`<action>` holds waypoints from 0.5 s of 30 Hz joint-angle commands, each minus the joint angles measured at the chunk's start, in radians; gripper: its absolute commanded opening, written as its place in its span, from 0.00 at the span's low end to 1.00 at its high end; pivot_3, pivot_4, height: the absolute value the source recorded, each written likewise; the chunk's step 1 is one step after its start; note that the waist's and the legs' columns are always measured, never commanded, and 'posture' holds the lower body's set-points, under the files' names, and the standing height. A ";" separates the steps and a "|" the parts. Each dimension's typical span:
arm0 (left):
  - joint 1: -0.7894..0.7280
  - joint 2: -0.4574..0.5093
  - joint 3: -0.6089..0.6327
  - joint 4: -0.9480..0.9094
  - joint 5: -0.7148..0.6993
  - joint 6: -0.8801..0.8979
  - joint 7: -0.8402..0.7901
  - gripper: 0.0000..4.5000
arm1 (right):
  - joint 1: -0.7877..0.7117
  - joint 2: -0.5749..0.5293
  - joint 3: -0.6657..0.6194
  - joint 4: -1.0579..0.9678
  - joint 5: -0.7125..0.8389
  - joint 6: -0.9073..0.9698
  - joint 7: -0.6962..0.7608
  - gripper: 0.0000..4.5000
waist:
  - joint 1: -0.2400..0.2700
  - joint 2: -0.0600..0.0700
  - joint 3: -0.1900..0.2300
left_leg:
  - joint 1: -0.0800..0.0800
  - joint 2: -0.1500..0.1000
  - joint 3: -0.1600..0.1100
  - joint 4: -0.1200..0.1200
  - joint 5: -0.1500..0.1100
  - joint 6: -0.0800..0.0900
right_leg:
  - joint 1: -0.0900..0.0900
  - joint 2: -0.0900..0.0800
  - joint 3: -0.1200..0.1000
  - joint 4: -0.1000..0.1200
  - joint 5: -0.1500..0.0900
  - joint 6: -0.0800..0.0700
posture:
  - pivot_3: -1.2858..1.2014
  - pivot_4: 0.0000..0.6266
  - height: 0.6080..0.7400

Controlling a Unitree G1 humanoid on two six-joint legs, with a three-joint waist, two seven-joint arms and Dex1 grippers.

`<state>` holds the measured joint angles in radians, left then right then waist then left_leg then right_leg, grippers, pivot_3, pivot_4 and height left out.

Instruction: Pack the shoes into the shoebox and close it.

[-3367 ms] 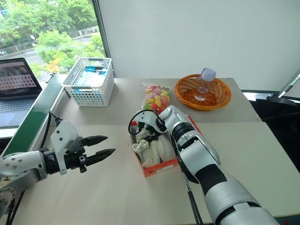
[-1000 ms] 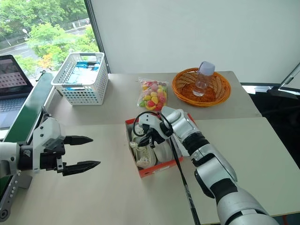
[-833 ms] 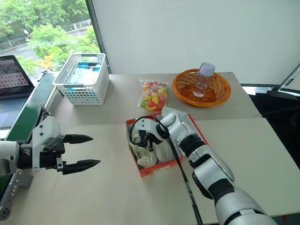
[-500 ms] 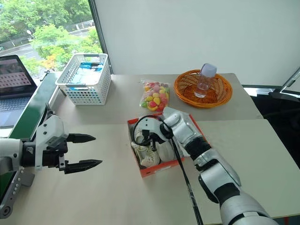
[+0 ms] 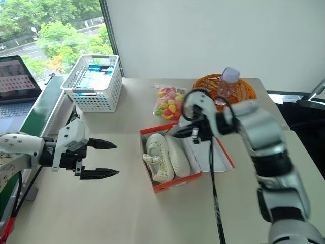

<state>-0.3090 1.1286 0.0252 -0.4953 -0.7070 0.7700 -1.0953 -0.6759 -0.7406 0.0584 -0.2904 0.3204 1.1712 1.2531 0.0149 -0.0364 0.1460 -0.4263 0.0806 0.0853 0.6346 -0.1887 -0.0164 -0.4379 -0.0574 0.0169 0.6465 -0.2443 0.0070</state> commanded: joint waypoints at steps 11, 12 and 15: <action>-0.237 -0.135 -0.208 0.202 0.181 -0.152 -0.193 0.99 | 0.566 0.078 -0.573 -0.462 0.285 0.443 -0.219 0.00 | -0.011 -0.002 0.002 | 0.000 0.000 -0.003 0.008 0.000 0.001 | 0.003 0.001 0.001 0.001 0.000 0.006 | 0.52 0.24 1.00; -0.245 -0.141 -0.219 0.211 0.196 -0.162 -0.201 0.99 | 0.679 0.111 -0.537 -0.445 0.258 0.387 -0.252 0.00 | -0.014 -0.003 0.002 | 0.000 0.000 -0.003 0.009 0.000 0.001 | 0.003 0.002 0.002 0.001 -0.001 0.009 | 0.52 0.24 1.00; -0.259 -0.150 -0.225 0.216 0.210 -0.164 -0.215 0.99 | 0.847 0.223 -0.495 -0.342 0.193 0.254 -0.357 0.00 | -0.009 -0.004 0.002 | 0.005 0.000 -0.006 0.009 0.001 0.002 | 0.009 0.002 0.000 0.001 -0.001 0.009 | 0.52 0.24 1.00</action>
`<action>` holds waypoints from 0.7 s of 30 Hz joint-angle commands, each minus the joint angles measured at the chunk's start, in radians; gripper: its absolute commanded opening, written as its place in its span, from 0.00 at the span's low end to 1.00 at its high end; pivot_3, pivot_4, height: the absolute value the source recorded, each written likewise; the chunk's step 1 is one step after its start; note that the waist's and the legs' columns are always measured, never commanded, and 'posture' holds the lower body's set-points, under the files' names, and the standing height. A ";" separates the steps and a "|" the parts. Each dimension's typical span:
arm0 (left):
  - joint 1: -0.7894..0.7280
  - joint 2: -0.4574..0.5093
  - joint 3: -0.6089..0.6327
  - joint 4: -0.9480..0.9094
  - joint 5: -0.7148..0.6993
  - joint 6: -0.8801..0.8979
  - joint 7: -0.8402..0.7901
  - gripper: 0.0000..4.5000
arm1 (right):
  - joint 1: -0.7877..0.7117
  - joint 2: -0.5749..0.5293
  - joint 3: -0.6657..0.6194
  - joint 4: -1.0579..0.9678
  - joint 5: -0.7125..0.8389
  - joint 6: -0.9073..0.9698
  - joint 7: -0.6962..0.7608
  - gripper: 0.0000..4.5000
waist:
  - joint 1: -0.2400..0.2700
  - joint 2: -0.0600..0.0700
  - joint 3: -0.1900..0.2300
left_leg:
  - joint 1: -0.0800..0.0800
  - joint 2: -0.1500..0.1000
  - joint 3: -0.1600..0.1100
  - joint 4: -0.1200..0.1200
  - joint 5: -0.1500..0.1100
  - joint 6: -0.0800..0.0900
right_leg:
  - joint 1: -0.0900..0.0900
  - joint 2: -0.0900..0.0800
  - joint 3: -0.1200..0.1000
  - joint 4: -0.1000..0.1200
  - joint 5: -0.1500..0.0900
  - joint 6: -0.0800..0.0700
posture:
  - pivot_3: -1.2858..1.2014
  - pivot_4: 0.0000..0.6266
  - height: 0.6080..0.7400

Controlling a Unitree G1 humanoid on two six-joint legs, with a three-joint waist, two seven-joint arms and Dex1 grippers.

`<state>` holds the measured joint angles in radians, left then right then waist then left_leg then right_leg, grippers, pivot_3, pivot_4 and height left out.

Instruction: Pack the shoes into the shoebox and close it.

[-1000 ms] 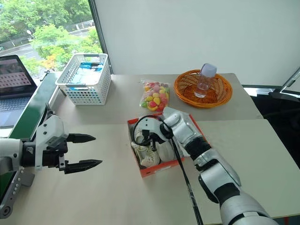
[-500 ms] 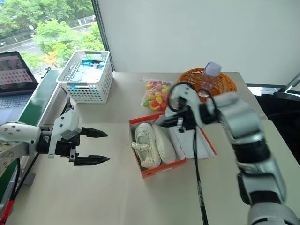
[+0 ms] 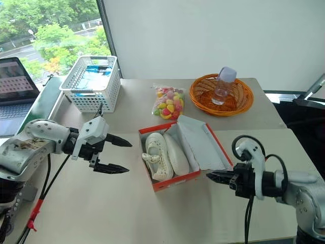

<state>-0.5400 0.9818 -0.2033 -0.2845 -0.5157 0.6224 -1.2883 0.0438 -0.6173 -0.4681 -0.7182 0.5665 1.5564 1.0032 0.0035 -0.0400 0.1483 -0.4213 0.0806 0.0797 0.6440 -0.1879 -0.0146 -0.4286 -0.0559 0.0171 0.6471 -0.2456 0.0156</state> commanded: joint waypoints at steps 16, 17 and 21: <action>-0.025 0.058 0.078 -0.027 0.015 0.036 -0.021 0.99 | -0.028 0.329 0.054 0.676 -0.058 -0.557 -0.307 0.00 | -0.032 -0.013 -0.001 | 0.006 0.000 0.001 0.001 0.000 0.001 | 0.007 0.000 0.003 -0.002 -0.001 -0.003 | 0.52 0.24 1.00; -0.023 0.061 0.085 -0.029 0.014 0.040 -0.018 0.99 | -0.056 0.332 0.064 0.705 -0.060 -0.573 -0.311 0.00 | -0.032 -0.013 -0.001 | 0.006 0.000 0.002 0.001 0.000 0.001 | 0.007 -0.001 0.003 -0.002 -0.001 -0.004 | 0.52 0.24 1.00; -0.003 0.071 0.105 -0.037 0.012 0.045 -0.011 0.99 | -0.147 0.346 0.075 0.788 -0.059 -0.616 -0.341 0.00 | -0.044 -0.015 -0.002 | 0.007 0.001 0.002 0.001 0.000 0.000 | 0.007 0.000 0.003 -0.002 0.000 -0.005 | 0.52 0.24 1.00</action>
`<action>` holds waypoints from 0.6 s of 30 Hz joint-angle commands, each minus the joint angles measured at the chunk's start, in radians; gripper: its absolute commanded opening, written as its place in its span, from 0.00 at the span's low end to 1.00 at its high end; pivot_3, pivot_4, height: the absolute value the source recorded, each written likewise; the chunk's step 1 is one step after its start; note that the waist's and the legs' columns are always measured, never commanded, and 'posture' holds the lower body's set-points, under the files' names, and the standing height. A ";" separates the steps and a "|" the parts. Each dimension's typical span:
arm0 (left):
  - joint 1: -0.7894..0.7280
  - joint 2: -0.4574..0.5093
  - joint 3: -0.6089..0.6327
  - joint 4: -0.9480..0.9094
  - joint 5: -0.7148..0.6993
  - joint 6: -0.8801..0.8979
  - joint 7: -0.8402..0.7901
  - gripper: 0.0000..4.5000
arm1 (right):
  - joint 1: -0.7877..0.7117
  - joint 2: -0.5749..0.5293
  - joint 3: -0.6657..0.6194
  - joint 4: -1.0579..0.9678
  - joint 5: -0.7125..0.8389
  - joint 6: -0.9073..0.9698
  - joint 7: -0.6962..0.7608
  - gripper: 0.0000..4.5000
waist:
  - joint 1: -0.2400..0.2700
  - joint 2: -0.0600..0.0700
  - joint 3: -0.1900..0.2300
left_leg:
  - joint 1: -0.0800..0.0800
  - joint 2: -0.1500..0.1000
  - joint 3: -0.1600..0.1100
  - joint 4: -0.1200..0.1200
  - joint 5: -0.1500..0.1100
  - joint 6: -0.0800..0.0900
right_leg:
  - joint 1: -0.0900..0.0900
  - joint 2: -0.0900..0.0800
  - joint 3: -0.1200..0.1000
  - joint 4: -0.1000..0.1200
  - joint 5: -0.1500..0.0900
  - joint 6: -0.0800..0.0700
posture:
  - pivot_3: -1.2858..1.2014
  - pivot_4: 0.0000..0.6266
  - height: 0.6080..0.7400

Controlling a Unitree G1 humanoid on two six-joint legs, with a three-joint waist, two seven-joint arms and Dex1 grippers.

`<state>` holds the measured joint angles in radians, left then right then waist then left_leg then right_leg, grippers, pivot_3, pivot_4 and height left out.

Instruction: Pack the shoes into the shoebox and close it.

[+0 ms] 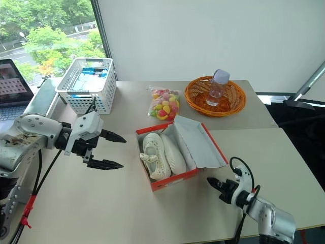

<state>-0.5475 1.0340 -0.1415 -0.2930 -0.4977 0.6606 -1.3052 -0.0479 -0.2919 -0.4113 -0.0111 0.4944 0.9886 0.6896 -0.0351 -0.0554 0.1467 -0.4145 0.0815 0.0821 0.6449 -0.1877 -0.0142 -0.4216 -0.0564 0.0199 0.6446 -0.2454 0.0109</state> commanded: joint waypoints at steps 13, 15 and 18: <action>0.080 0.033 0.101 -0.106 -0.024 0.039 0.055 0.99 | -0.242 0.078 -0.218 0.197 0.249 -0.153 -0.108 0.00 | -0.005 0.009 0.006 | 0.000 0.000 0.002 -0.001 0.000 0.000 | -0.002 0.001 0.003 0.001 0.002 0.001 | 0.52 0.24 1.00; 0.086 0.035 0.107 -0.113 -0.025 0.043 0.060 0.99 | -0.248 0.060 -0.194 0.142 0.256 -0.134 -0.131 0.00 | -0.004 0.012 0.007 | -0.001 0.000 0.002 -0.001 0.000 0.000 | -0.003 0.001 0.004 0.001 0.005 0.007 | 0.52 0.24 1.00; 0.092 0.040 0.112 -0.113 -0.026 0.041 0.061 0.99 | -0.277 0.032 -0.186 0.039 0.339 -0.069 -0.145 0.00 | -0.004 0.014 0.009 | -0.001 -0.001 0.002 -0.003 0.000 0.000 | -0.004 0.001 0.004 0.001 0.004 0.008 | 0.52 0.24 1.00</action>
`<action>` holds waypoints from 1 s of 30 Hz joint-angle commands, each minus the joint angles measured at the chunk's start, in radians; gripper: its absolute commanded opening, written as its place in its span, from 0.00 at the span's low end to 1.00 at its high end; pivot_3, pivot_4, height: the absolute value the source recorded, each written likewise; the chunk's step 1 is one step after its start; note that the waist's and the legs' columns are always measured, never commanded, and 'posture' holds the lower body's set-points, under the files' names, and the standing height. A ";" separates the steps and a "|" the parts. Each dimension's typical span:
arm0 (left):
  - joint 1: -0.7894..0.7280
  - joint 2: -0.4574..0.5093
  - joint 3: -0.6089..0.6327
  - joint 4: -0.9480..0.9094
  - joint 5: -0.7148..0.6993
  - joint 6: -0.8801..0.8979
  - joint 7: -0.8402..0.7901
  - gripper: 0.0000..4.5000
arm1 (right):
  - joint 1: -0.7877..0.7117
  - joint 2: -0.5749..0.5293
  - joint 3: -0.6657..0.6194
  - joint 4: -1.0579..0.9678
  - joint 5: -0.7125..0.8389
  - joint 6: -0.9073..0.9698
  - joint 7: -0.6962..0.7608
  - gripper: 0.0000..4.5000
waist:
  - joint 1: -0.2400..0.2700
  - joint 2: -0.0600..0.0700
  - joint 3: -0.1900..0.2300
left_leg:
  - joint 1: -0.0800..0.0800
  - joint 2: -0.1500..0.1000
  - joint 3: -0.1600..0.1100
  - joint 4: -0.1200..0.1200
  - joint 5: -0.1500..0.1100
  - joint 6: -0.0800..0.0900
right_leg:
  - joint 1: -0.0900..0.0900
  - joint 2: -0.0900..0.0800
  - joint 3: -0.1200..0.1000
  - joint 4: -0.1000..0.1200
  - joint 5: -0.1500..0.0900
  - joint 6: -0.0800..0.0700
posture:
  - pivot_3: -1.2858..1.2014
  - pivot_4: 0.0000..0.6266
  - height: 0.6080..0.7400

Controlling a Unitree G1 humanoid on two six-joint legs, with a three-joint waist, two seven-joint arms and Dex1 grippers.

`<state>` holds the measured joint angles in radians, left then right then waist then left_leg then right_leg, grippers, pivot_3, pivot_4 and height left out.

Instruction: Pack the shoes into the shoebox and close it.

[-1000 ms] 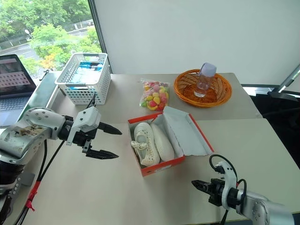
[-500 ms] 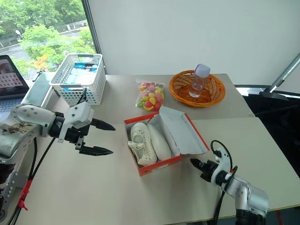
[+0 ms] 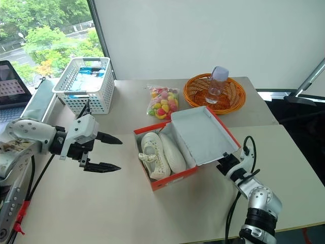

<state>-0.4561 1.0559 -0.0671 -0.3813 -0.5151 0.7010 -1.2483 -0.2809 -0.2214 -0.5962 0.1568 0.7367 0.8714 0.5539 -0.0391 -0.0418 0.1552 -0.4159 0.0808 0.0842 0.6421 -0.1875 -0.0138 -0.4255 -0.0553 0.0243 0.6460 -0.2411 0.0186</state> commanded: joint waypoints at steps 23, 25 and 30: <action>0.145 0.024 0.158 -0.115 -0.032 0.040 0.105 0.99 | -0.407 -0.268 0.455 -0.280 0.227 0.293 0.135 0.00 | 0.022 0.003 0.002 | -0.011 -0.001 0.001 -0.001 0.000 0.001 | -0.011 0.000 0.002 -0.001 0.003 -0.005 | 0.52 0.24 1.00; 0.168 0.020 0.178 -0.135 -0.041 0.053 0.128 0.99 | -0.449 -0.259 0.519 -0.247 0.194 0.268 0.180 0.00 | 0.021 0.003 0.002 | -0.011 -0.001 0.001 -0.001 0.000 0.001 | -0.012 0.000 0.002 0.000 0.003 -0.005 | 0.52 0.24 1.00; 0.211 -0.001 0.189 -0.175 -0.053 0.074 0.189 0.99 | -0.550 -0.226 0.786 -0.071 -0.018 0.118 0.347 0.00 | 0.021 0.003 0.002 | -0.011 0.000 0.001 -0.001 0.000 0.001 | -0.013 0.001 0.003 0.001 0.003 -0.005 | 0.52 0.24 1.00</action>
<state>-0.2467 1.0559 0.0936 -0.5259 -0.5541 0.7703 -1.0794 -0.8040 -0.4556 0.1151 0.0373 0.7937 1.0654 0.8380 -0.0179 -0.0392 0.1570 -0.4265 0.0806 0.0857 0.6419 -0.1878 -0.0127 -0.4380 -0.0540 0.0268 0.6467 -0.2379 0.0140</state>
